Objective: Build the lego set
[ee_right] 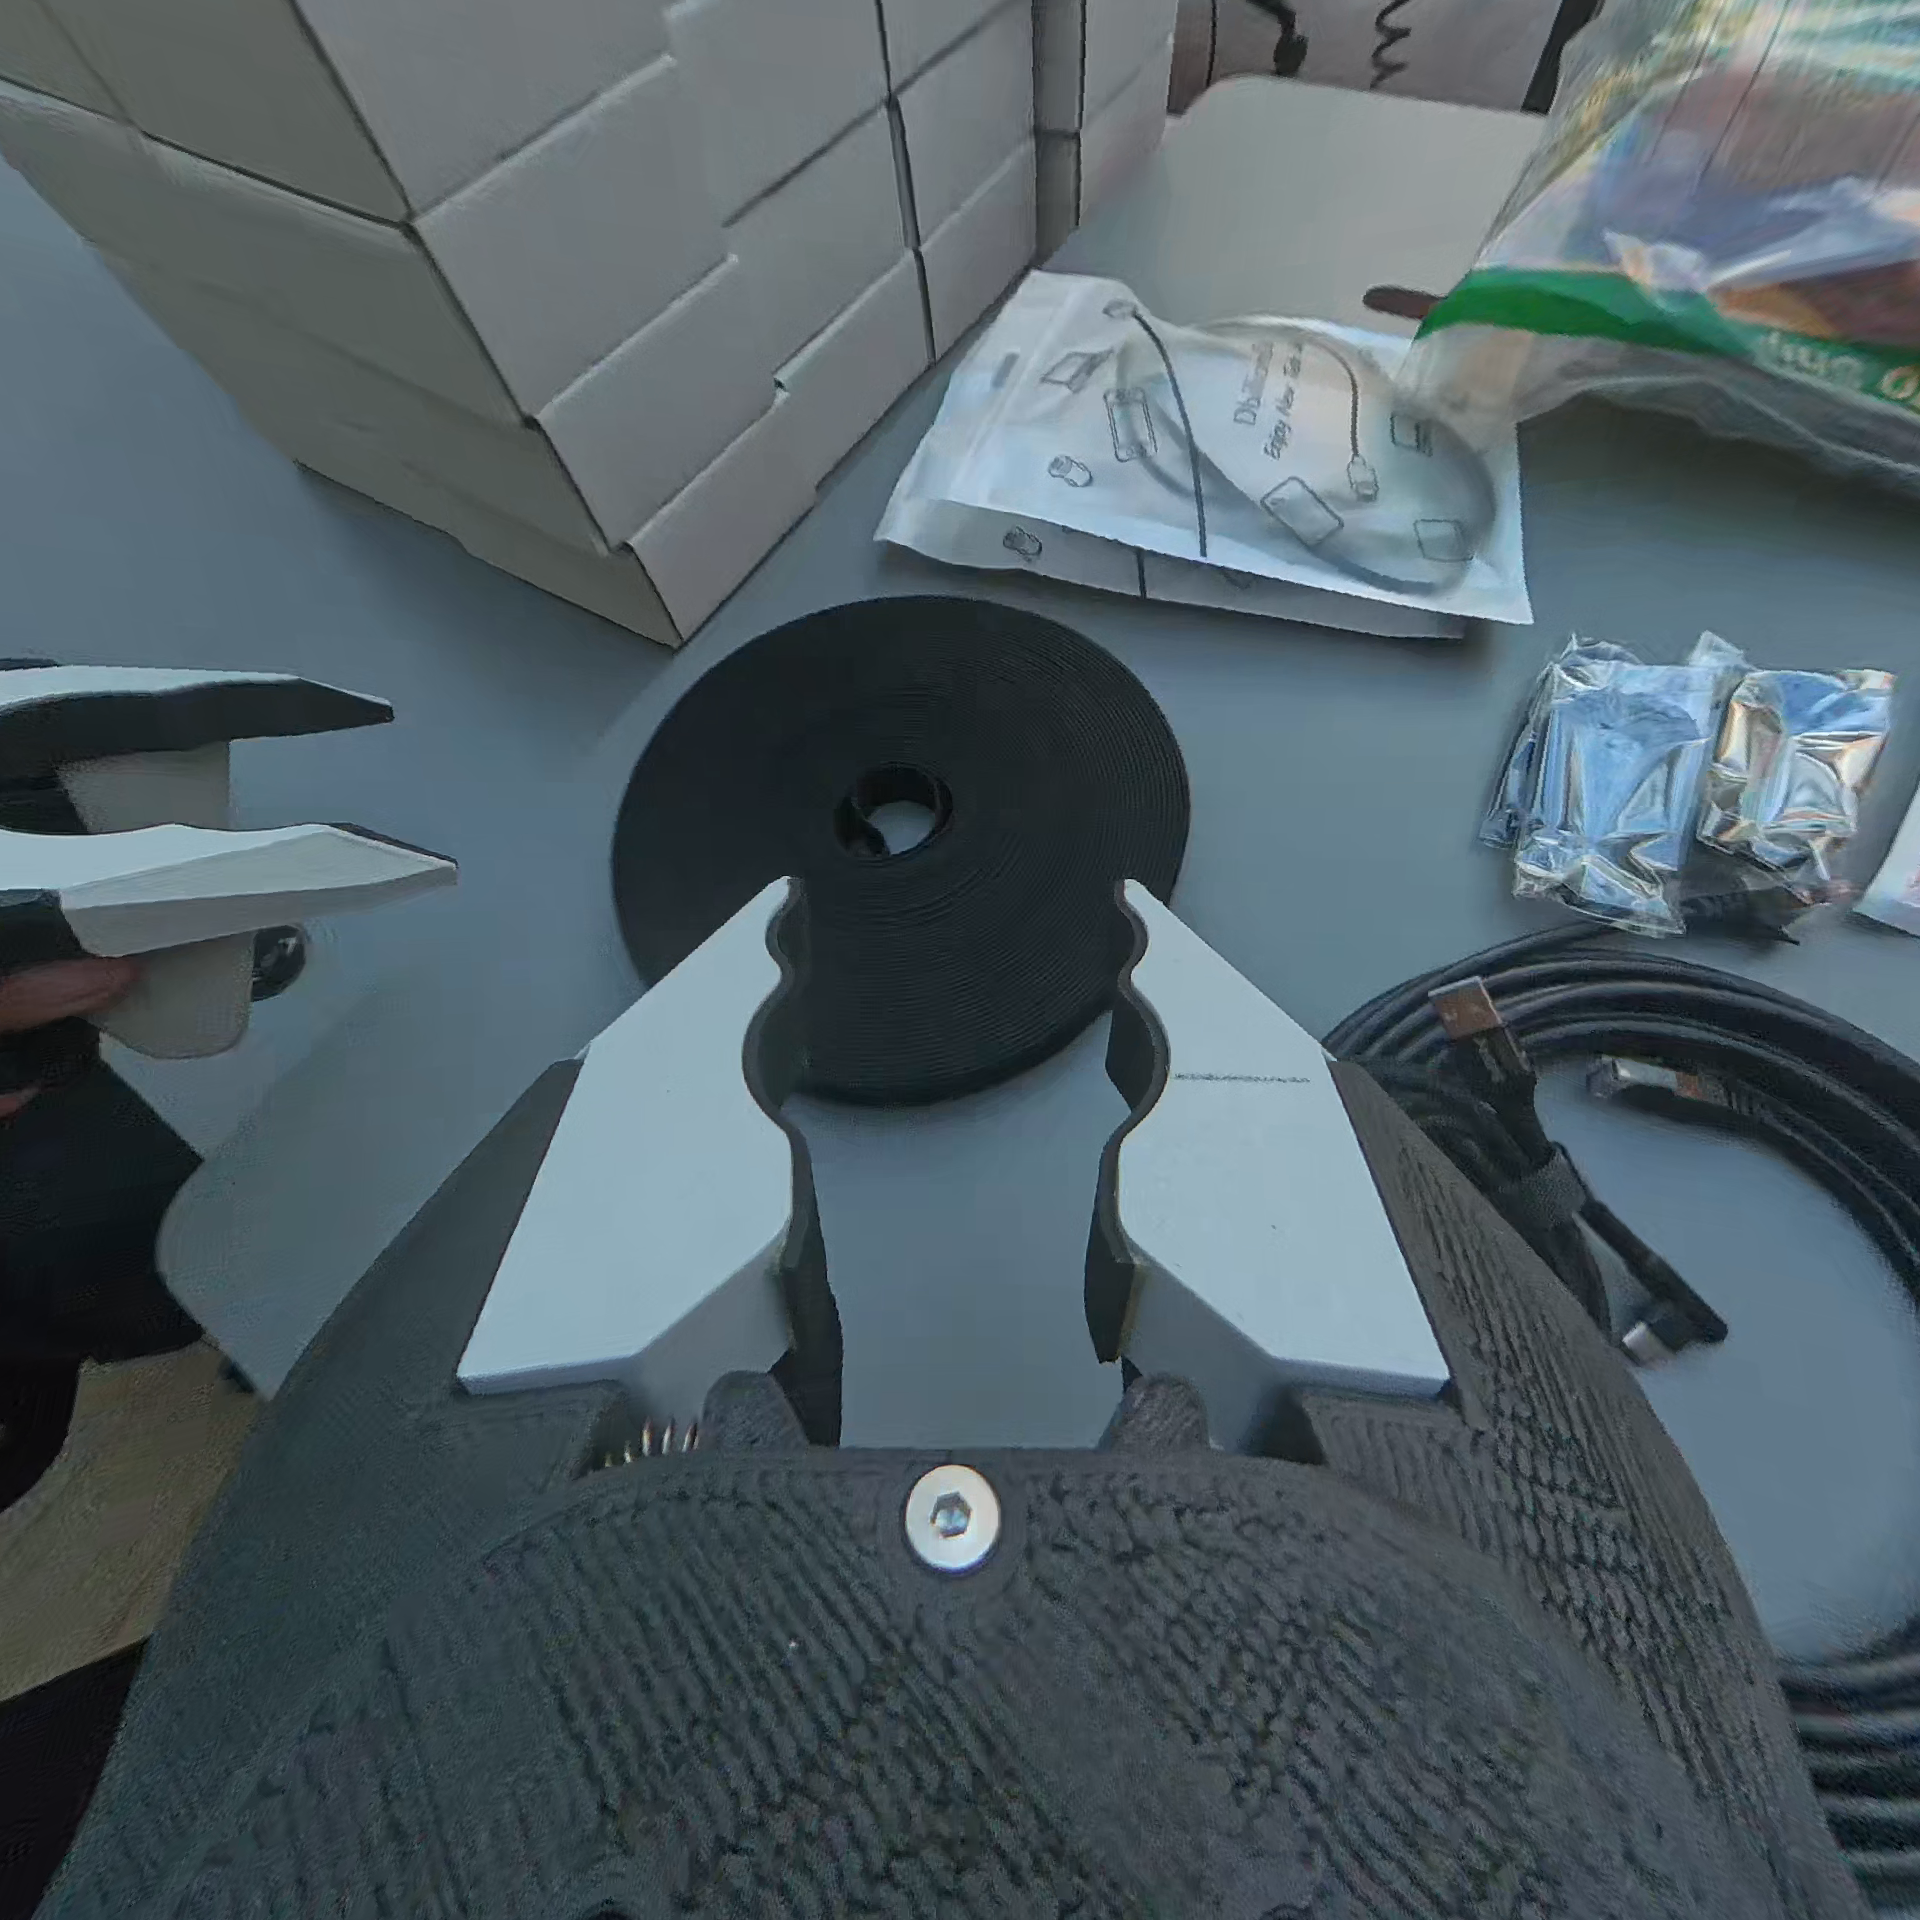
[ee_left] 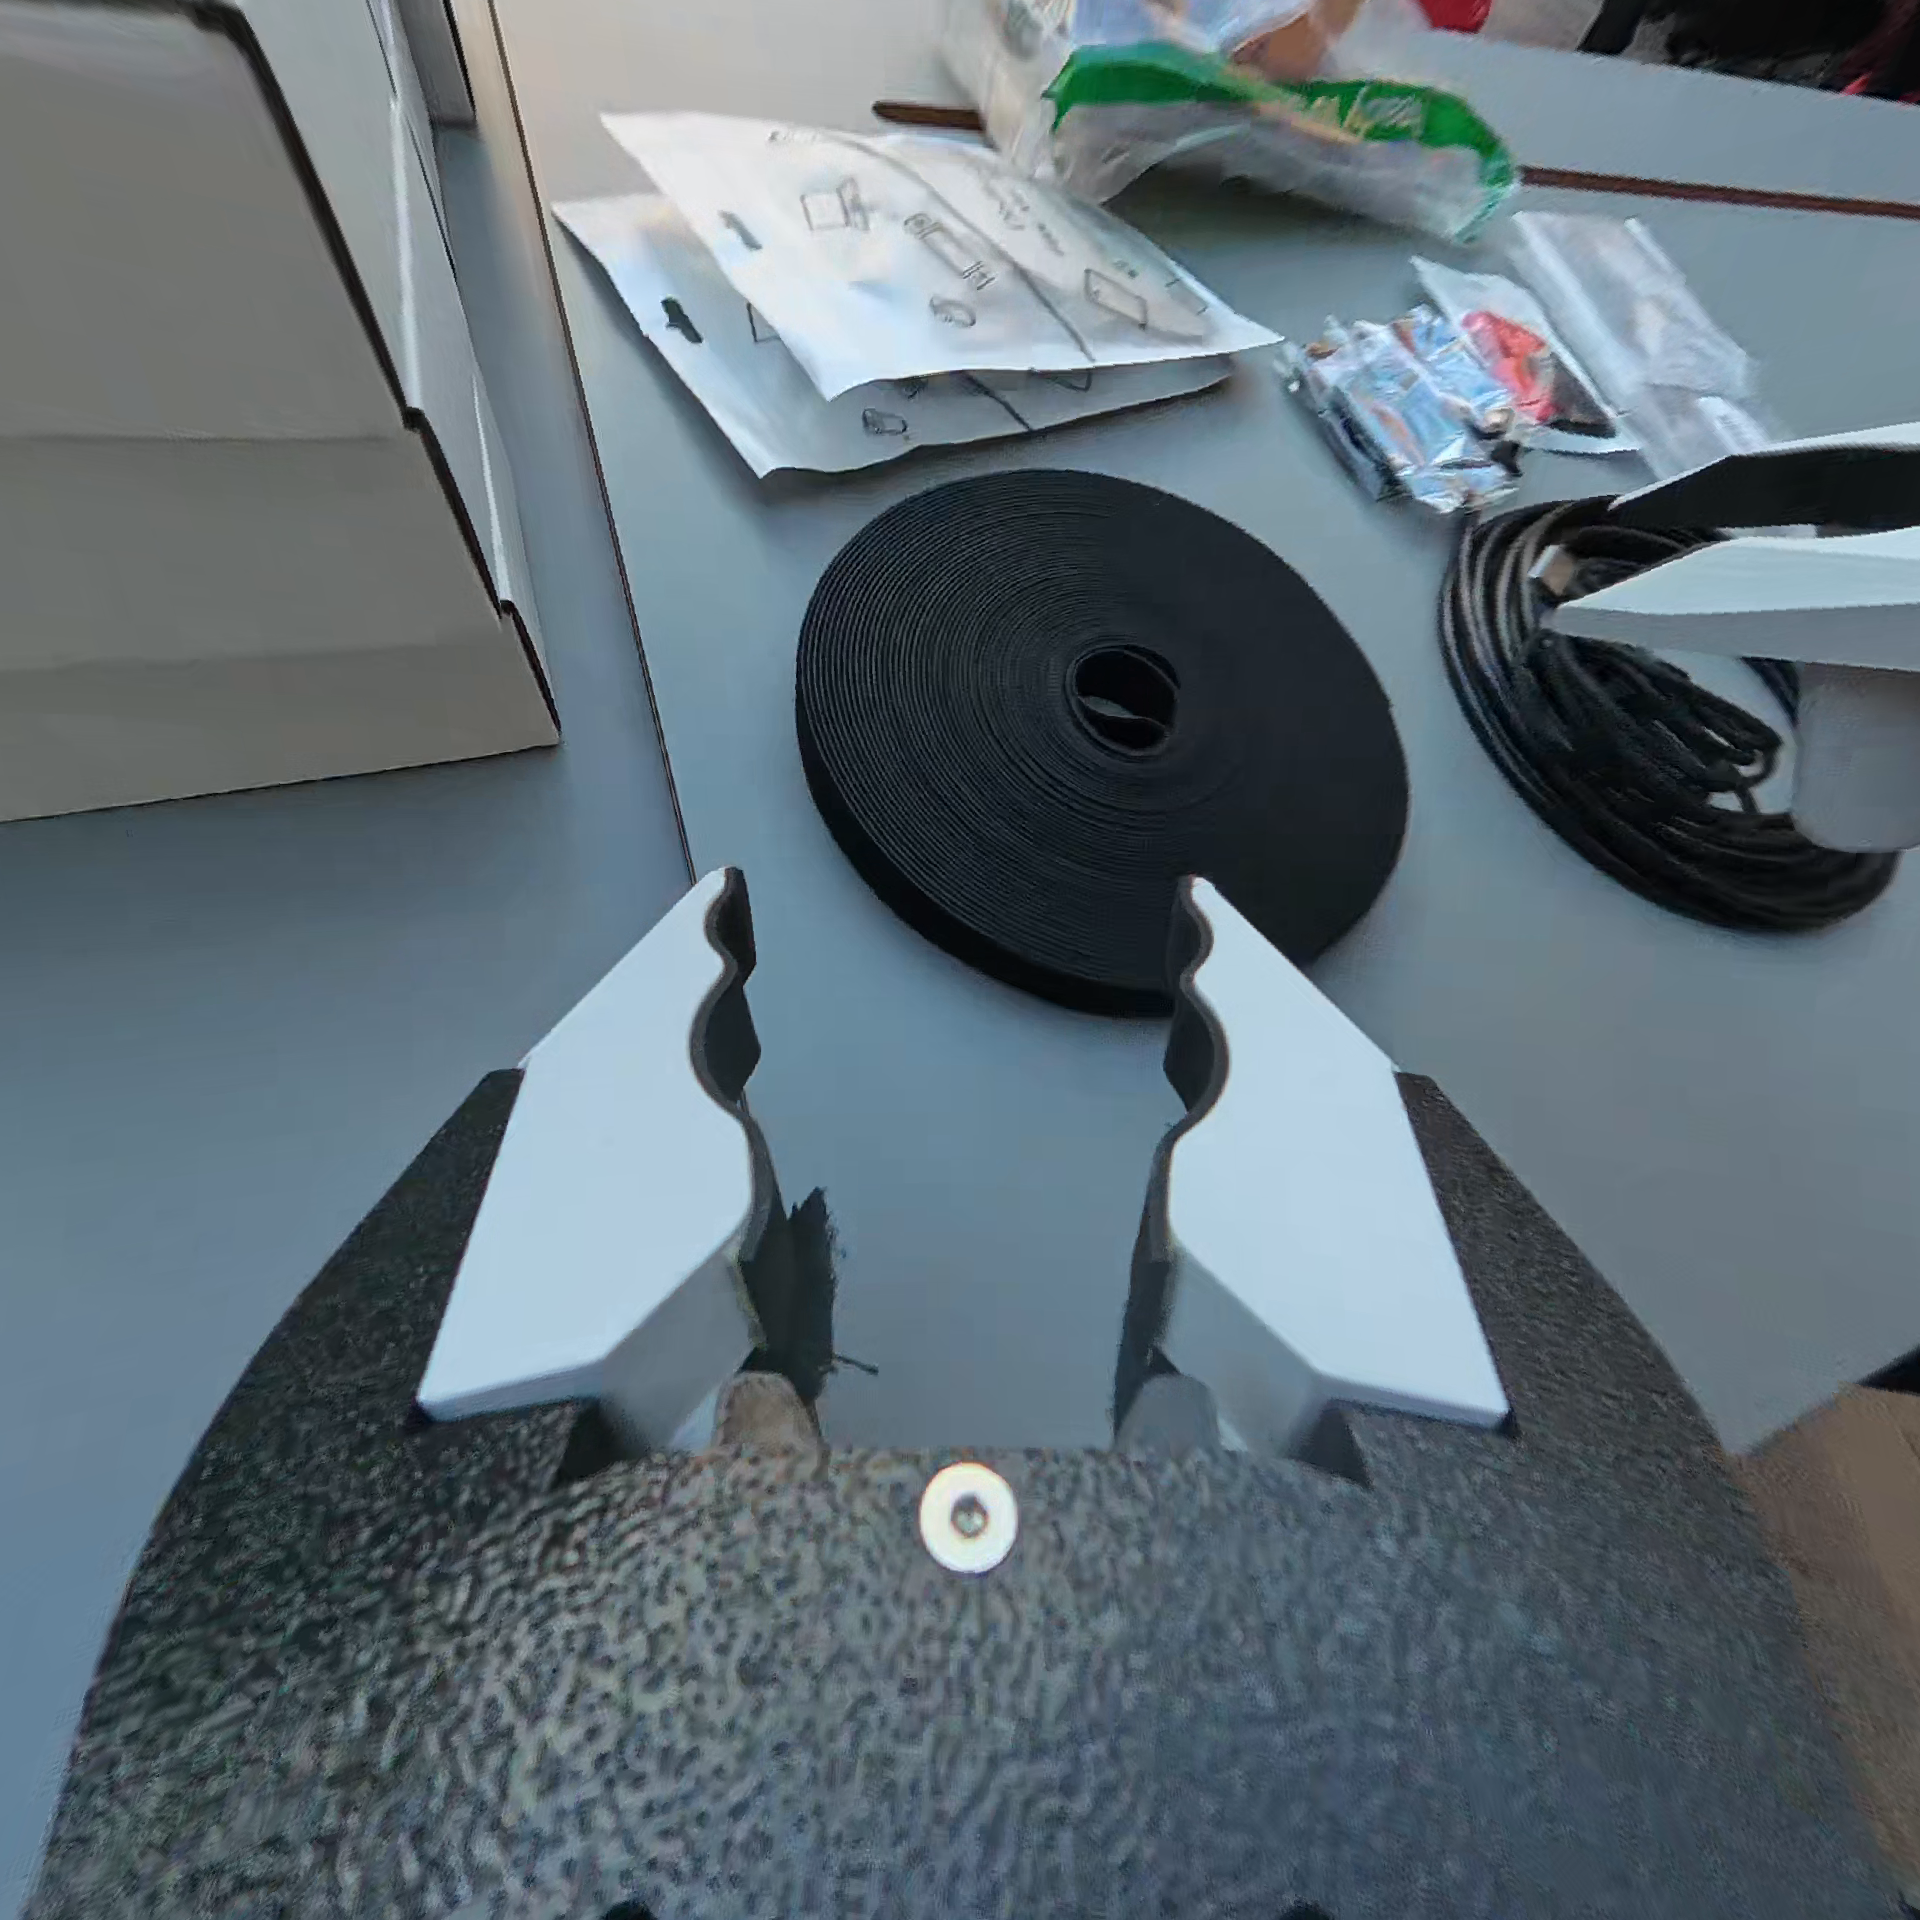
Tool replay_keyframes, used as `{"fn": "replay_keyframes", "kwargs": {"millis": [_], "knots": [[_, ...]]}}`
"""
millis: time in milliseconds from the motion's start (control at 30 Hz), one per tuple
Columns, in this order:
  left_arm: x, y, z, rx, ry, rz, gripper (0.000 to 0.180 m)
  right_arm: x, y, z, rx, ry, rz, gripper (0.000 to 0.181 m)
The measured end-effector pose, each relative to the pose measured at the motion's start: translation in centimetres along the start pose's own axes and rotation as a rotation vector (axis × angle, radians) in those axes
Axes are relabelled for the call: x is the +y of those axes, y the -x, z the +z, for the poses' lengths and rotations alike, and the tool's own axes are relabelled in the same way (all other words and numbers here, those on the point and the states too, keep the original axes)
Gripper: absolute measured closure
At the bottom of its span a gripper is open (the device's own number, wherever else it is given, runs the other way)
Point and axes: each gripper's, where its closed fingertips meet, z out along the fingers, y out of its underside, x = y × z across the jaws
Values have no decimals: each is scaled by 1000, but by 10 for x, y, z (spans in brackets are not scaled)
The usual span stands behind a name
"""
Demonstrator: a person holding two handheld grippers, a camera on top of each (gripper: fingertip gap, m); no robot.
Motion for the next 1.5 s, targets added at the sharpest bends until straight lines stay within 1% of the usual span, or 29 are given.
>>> {"fn": "replay_keyframes", "kwargs": {"millis": [33,100,200,267,367,467,533,667,867,1067,1300,1367,1433,1500], "knots": [[0,4,14,-10,23,-17,99,2,-11,15,-13,37,-1,122],[0,10,39,-31,69,-35,94,2,-30,43,-34,88,-16,118],[1,16,65,-53,129,-54,92,5,-44,74,-83,157,-32,112],[2,19,74,-61,151,-75,96,11,-48,88,-123,207,-31,112],[8,19,83,-47,204,-92,103,18,-48,99,-179,251,-27,118],[5,15,88,-1,206,-120,116,26,-48,105,-190,299,-63,123],[5,13,89,12,216,-116,118,27,-45,106,-205,304,-59,132],[6,12,88,20,229,-113,121,27,-44,105,-187,293,-44,135],[16,6,74,39,229,-71,121,38,-32,90,-122,291,-16,137],[35,-3,46,94,268,11,120,63,-8,60,-46,299,30,137],[51,-10,27,133,274,41,120,82,12,36,8,266,82,137],[47,-6,29,127,275,71,110,80,10,37,14,254,103,135],[24,-1,22,106,181,75,101,63,7,29,39,154,124,133],[2,-4,14,110,97,96,98,40,-10,8,141,15,110,133]]}}
